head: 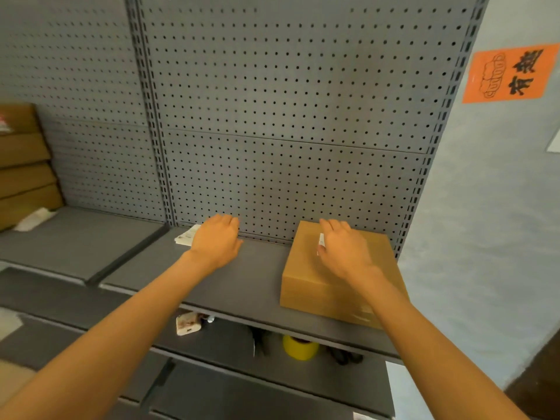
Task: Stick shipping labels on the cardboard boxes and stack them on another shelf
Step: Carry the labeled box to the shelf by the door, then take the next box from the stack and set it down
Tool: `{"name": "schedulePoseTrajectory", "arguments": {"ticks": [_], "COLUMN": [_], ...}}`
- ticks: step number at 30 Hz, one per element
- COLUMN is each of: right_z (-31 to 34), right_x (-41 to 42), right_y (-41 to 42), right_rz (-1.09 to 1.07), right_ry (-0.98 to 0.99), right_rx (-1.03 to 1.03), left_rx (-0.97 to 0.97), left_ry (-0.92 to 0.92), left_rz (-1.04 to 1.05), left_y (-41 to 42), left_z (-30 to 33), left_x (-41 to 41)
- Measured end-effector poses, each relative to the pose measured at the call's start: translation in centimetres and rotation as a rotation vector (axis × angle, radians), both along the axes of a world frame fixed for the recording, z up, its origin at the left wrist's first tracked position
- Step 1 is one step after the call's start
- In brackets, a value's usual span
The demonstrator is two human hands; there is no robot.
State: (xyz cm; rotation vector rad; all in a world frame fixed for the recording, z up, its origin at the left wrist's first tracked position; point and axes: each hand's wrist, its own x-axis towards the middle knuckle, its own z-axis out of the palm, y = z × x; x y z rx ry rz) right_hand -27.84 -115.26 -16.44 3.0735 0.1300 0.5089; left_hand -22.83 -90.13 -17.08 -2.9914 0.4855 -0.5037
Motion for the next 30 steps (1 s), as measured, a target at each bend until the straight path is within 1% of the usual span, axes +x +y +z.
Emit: {"name": "schedulePoseTrajectory", "arguments": {"ticks": [3,9,16,21,30], "right_z": [1.1,3.1,2.8,3.4,3.4], "right_x": [0.8,2.2,3.5,4.1,4.8], "right_y": [3.5,12.0,24.8,33.5,45.9], "right_rz": [0.069,0.197,0.29,0.351,0.449], "right_ry": [-0.026,-0.081,-0.042,-0.076,-0.072], "right_rx": [-0.029,-0.076,-0.036,-0.016,-0.029], "left_rx": [0.025,-0.012,0.004,0.022,0.006], "left_ry": [-0.001,-0.025,-0.022,-0.033,-0.081], "left_rz": [0.045,0.132,0.209,0.267,0.319], "left_y": [3.6,11.8,24.1,32.9,44.1], "left_z": [0.5,1.7,1.8,2.6,2.6], "left_x": [-0.6,-1.1,-2.5,-3.1,-4.1]}}
